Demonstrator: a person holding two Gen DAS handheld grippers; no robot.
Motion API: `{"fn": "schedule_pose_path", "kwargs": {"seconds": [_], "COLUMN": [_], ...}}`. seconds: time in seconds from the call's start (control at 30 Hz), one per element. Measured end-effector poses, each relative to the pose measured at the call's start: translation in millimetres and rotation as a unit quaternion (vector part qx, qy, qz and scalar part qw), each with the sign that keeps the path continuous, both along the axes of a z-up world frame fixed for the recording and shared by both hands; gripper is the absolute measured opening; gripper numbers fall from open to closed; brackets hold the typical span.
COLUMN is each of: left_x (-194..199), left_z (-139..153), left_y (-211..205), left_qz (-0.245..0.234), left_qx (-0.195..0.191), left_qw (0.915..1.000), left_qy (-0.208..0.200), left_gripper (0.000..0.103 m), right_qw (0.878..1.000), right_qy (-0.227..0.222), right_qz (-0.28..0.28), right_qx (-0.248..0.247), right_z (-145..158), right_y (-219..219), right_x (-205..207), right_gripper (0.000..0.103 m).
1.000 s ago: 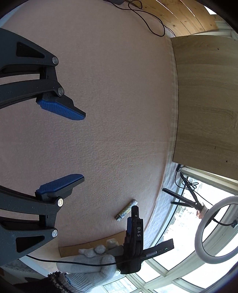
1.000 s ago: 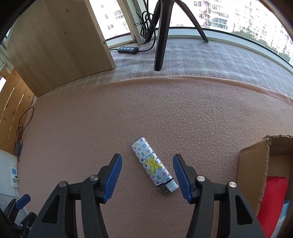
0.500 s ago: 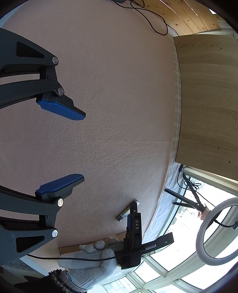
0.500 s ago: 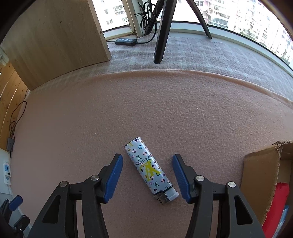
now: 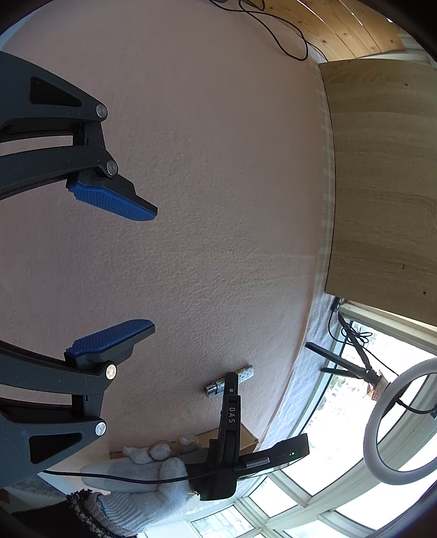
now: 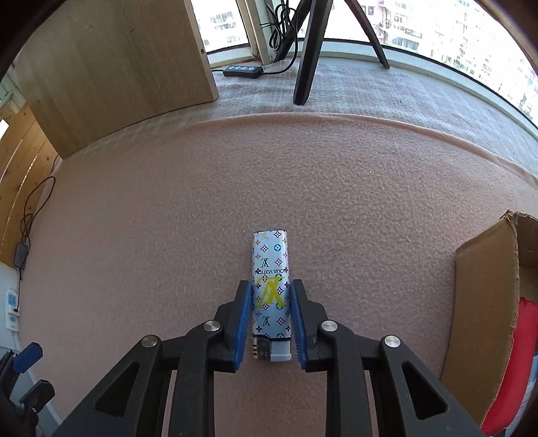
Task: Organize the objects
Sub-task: 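Close the right tool on the patterned lighter and lift it, then carry the lighter with the right tool into the box and lower it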
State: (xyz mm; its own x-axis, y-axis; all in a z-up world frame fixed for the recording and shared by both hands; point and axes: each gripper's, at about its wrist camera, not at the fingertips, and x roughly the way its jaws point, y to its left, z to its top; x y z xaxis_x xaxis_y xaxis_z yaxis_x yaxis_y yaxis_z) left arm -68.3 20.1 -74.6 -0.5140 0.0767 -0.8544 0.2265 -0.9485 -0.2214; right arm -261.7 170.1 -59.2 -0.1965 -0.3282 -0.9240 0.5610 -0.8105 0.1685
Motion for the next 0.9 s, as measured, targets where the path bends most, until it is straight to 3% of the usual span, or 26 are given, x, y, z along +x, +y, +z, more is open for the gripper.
{"fn": "schedule_pose_path", "kwargs": {"seconds": [0.47,0.9], "left_x": [-4.8,-6.3], "left_z": [-1.6,1.7], "left_y": [16.5,38.0], "left_qz": [-0.033,-0.060], "left_qx": [0.005,0.008], "left_qw": [0.9994,0.9982], "left_qy": [-0.001,0.004], "left_gripper": [0.065,0.065], "right_qw": [0.998,0.993], "right_qy": [-0.026,0.039], "right_qz": [-0.024,-0.072], "right_qx": [-0.060,-0.082], "right_z": [9.8,70.1], "right_y": [41.6,125.8], "right_x": [74.5,96.9], "right_gripper": [0.021,0.021]}}
